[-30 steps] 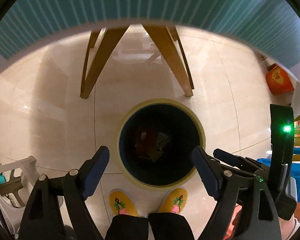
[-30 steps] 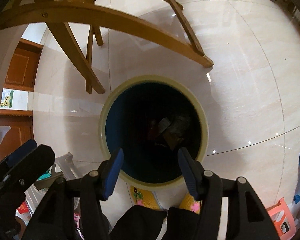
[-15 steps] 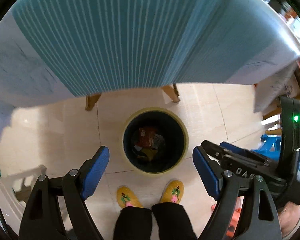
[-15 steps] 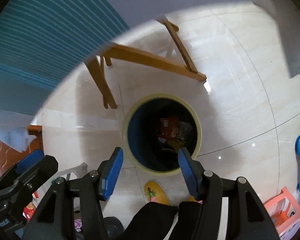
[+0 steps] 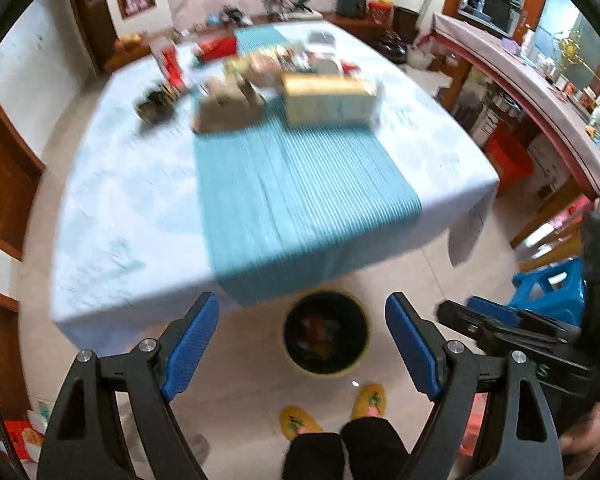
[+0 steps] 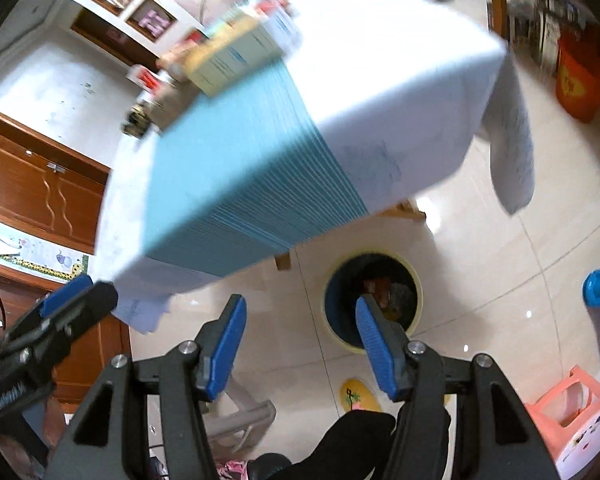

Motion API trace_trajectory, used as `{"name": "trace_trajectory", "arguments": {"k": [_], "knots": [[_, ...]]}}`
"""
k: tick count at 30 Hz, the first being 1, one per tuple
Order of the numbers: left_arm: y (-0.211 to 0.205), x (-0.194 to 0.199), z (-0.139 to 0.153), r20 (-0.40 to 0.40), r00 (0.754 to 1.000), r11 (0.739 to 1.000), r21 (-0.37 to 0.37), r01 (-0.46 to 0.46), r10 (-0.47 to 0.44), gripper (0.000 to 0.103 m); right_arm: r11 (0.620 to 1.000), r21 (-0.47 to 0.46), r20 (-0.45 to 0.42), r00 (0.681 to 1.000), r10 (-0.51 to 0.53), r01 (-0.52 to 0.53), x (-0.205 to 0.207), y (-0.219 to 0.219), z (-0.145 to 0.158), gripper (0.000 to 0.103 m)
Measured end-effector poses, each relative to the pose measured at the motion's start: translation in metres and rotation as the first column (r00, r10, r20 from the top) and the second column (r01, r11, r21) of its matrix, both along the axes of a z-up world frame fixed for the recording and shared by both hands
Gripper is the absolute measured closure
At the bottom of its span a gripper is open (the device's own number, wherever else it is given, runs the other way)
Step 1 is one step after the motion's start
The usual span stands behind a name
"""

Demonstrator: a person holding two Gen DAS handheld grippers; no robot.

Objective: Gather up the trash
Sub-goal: 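Raise both tools back up toward the table, then reach both tools toward the yellow box and brown cup holder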

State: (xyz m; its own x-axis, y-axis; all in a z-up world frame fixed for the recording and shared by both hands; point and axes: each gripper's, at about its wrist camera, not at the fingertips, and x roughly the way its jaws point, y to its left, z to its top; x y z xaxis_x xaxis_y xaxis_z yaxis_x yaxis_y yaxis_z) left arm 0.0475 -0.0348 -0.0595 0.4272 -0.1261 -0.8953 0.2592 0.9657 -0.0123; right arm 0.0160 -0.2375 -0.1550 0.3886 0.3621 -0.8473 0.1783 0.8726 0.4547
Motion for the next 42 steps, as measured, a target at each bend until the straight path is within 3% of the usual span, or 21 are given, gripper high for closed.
{"name": "trace_trajectory", "arguments": {"k": [6,12,19,26,32,35,42], "knots": [[0.011,0.011,0.054,0.034,0.999,0.999,-0.038,-0.011,0.012,0.019,0.999,-0.038,0.103,0.995,0.011,-0.007,0.003,0.01,0.07,0.046],[0.014,0.016,0.099,0.146,0.989,0.998,-0.06,0.015,-0.006,0.021,0.994,-0.107,0.222,0.975,0.017,0.007,0.011,0.018,0.139,0.046],[0.022,0.033,0.129,0.225,0.974,0.996,-0.088,0.017,0.003,0.021,0.986,-0.168,0.309,0.951,0.034,0.02,0.024,0.03,0.182,0.046],[0.021,0.056,0.132,0.243,0.97,0.995,-0.096,0.041,-0.017,0.021,0.982,-0.187,0.318,0.947,0.043,0.018,0.048,0.032,0.189,0.046],[0.014,0.093,0.122,0.218,0.975,0.995,-0.098,-0.014,0.036,0.021,0.986,-0.168,0.29,0.954,0.071,-0.022,0.09,0.016,0.172,0.046],[0.007,0.123,0.108,0.182,0.979,0.992,-0.1,-0.073,0.091,0.021,0.988,-0.146,0.254,0.963,0.095,-0.059,0.12,0.005,0.158,0.046],[-0.025,0.209,0.068,0.01,0.977,0.971,-0.115,-0.21,0.212,0.022,0.975,-0.08,0.155,0.964,0.217,-0.207,0.215,-0.029,0.126,0.046]]}}
